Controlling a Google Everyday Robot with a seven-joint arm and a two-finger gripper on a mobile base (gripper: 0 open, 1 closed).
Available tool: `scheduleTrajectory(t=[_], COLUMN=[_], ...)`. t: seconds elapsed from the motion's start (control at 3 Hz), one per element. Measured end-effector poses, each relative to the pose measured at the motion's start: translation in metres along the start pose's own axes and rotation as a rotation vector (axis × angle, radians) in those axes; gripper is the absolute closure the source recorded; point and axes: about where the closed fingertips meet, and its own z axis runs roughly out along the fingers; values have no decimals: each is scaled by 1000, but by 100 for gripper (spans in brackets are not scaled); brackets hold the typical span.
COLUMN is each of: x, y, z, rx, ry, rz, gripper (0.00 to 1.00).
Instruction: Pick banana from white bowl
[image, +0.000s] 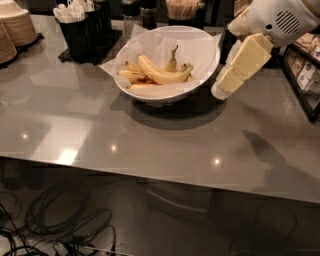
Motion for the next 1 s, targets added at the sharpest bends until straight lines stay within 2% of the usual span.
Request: scheduleTrajectory(t=[0.33, 1.0], x=[1, -53], y=[-3, -44], z=[6, 82], rx=[25, 54], ry=[-23, -128], rz=[34, 55], gripper=[0, 0])
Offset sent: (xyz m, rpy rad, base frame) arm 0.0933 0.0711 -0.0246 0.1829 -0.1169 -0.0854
